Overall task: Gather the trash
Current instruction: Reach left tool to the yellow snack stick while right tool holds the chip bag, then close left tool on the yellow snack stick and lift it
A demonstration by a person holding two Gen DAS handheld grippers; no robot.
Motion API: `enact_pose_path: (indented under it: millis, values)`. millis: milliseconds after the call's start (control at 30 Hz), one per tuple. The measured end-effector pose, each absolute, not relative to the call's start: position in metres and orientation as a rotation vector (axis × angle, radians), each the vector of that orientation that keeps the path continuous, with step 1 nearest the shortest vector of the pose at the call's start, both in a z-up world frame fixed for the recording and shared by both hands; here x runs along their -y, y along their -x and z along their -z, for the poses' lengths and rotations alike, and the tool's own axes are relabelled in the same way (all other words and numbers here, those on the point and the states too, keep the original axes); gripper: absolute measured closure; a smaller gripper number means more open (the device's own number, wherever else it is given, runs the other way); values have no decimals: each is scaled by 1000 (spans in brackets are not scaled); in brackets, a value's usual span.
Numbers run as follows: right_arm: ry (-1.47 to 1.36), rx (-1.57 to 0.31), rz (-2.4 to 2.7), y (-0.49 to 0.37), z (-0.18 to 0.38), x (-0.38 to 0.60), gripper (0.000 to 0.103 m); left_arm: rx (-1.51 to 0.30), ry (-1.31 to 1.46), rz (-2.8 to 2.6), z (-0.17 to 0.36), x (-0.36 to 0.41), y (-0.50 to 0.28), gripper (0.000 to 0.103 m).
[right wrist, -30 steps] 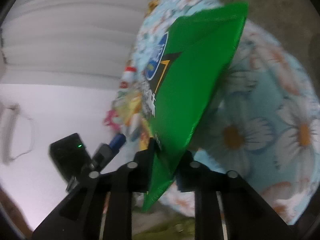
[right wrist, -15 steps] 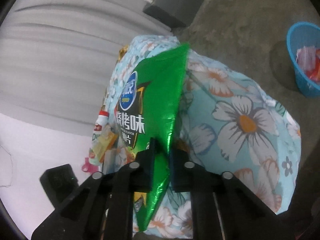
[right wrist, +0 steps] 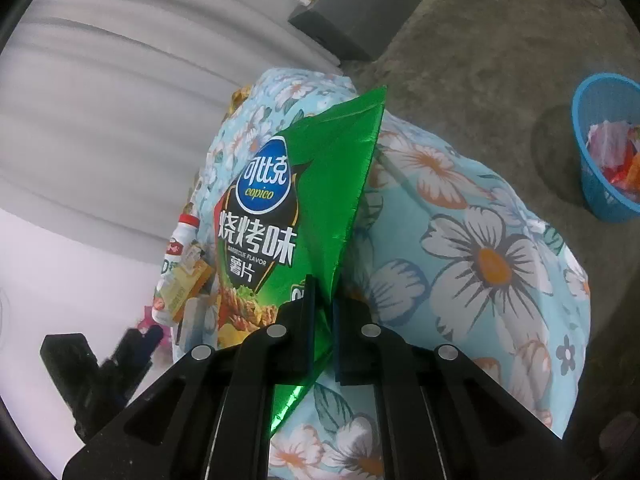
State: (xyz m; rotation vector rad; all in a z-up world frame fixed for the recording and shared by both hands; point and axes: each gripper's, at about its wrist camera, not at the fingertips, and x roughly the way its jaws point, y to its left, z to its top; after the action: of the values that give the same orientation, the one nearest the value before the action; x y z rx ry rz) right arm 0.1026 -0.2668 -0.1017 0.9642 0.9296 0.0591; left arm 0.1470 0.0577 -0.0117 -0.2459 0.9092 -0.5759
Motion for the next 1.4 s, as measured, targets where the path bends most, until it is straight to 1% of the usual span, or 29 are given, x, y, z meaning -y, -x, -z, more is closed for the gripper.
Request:
enact_pose_path:
  millis: [200,367,533,767,900,967,1033,1067,1133,1267,1300,1333,1400]
  values:
    - [-977,-933,-65,-100,102,269,98,-951,365,451,19,-97,-172,51]
    - [-984,-936,-62,-100,102,270,98,-1014,477,461,33,-101,-198,51]
    - [-985,-937,-61,-100,101,270,98,-1023,591,488,35,-101,-212,51]
    - [-991,-937,-61,-100,101,270,98,-982,585,553,24,-82,-216,52]
    - [-992,-937,-61,-99,101,270,98,-971,522,549,23,-65,-218,53]
    - [-994,-937,-60,-99,101,270,98,-967,464,538,23,-56,-219,57]
    - [-995,-937,-60,-99,101,269,98,-960,394,515,24,-48,-220,65]
    - [-996,-937,-60,-99,101,270,98,-962,364,503,25,-44,-220,67]
    - [-998,-936,-61,-98,101,270,98,-970,339,488,29,-40,-223,74]
    - [-1019,-930,-66,-97,102,270,97,-963,318,485,30,-38,-224,82]
    - [-1026,-926,-69,-97,102,271,97,-961,310,485,30,-37,-224,86]
    - [-1031,-923,-72,-97,103,271,97,-959,303,486,29,-37,-224,92]
    - [-1041,-916,-79,-96,102,271,97,-957,302,497,28,-36,-224,98]
